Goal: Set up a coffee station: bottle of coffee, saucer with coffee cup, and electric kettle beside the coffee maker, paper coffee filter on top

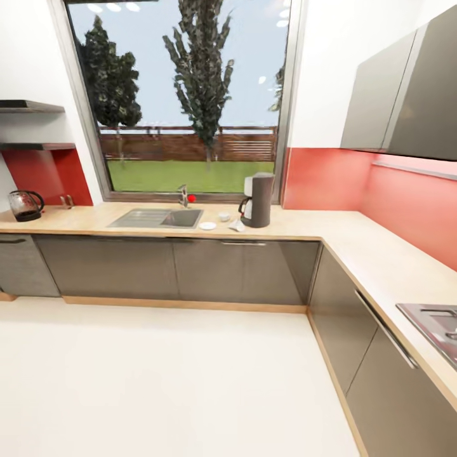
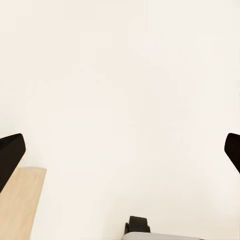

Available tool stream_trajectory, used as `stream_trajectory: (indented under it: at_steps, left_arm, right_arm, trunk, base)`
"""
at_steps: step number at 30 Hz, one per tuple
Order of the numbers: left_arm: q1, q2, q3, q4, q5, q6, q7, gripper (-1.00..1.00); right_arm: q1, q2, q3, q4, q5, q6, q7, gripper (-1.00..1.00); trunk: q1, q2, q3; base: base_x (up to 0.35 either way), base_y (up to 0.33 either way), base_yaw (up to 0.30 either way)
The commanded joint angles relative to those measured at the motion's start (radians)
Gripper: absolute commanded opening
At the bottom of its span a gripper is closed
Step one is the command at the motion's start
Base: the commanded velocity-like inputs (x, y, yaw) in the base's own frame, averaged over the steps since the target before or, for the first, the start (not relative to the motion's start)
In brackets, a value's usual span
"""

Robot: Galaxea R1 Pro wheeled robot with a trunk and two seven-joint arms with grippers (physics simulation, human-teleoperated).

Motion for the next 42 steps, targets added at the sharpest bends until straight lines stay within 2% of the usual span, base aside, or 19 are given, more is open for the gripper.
stream_trajectory:
  at_steps: [1,32,42]
  left_arm:
    - [-0.001,0.000,-0.002,0.001,0.010,-0.003,-0.001,1.00]
    - [-0.001,0.001,-0.002,0.001,0.010,-0.003,-0.001,1.00]
    - [-0.001,0.004,0.001,0.001,0.007,-0.003,-0.001,1.00]
  right_arm:
    - [-0.001,0.000,-0.001,0.000,0.007,-0.002,0.000,1.00]
    - [-0.001,0.000,-0.001,0.003,0.006,-0.002,0.000,1.00]
    - [-0.001,0.008,0.000,0.003,0.001,-0.003,0.000,1.00]
  trunk:
    - [0.001,-0.002,-0.002]
    - [0.001,-0.002,-0.002]
    - [0.001,-0.002,-0.002]
  base:
    - [0.338,0.000,0.000]
    - [0.338,0.000,0.000]
    - [0.338,0.000,0.000]
